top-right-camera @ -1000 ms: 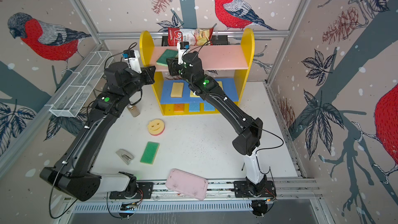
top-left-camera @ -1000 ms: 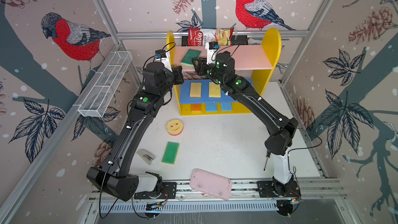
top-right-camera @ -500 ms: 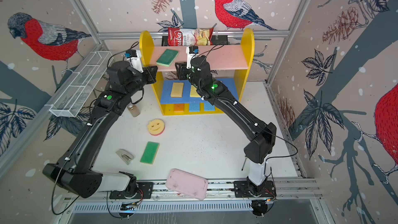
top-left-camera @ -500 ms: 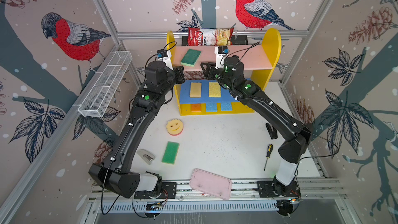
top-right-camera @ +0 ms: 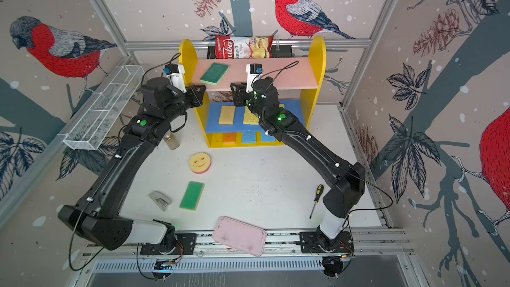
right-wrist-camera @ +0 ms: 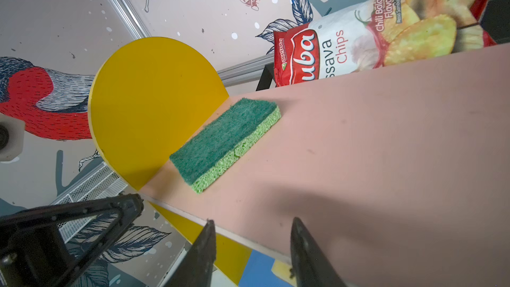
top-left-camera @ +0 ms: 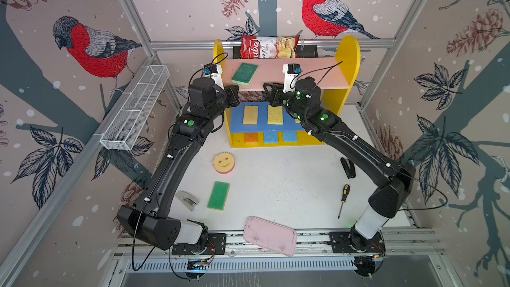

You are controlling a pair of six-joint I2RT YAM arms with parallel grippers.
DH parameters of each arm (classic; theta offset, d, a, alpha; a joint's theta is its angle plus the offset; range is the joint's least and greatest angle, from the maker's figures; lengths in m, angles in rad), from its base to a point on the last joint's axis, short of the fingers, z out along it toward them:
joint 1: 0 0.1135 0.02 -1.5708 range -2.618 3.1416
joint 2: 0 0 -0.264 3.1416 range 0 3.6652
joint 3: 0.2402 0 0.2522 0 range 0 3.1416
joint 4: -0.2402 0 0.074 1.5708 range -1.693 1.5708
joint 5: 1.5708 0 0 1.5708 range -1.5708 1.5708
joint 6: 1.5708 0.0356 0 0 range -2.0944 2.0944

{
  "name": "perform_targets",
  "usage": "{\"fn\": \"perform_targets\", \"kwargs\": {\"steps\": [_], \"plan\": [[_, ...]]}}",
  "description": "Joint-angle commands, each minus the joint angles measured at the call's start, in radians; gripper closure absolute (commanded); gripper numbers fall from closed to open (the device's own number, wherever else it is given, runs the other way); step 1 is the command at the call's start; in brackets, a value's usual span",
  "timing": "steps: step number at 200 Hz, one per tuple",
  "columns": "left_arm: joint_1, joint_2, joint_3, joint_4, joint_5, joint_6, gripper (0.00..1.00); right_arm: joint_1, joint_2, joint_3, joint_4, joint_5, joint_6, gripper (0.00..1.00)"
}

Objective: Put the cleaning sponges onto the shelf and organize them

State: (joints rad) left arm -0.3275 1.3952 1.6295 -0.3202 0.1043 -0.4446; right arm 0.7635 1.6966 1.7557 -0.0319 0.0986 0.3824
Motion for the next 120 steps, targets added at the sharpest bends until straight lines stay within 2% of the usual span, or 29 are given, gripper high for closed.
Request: {"fn": "perform_targets", "kwargs": {"steps": [1, 50, 91, 120], "plan": [[0.002, -0.009, 0.006, 0.045, -0.010, 0.014, 0.86, -0.004, -0.036, -0.052, -0.014, 0.005, 0.027, 0.55], [0.002, -0.007, 0.009, 0.045, -0.003, 0.012, 0.86, 0.005, -0.151, -0.200, 0.037, -0.013, 0.051, 0.55], [0.001, 0.012, 0.026, 0.067, 0.043, -0.007, 0.86, 0.008, -0.255, -0.330, 0.086, -0.005, 0.077, 0.74], [0.001, 0.047, 0.043, 0.079, 0.072, -0.036, 0.88, 0.007, -0.305, -0.389, 0.105, 0.014, 0.087, 0.75]]}}
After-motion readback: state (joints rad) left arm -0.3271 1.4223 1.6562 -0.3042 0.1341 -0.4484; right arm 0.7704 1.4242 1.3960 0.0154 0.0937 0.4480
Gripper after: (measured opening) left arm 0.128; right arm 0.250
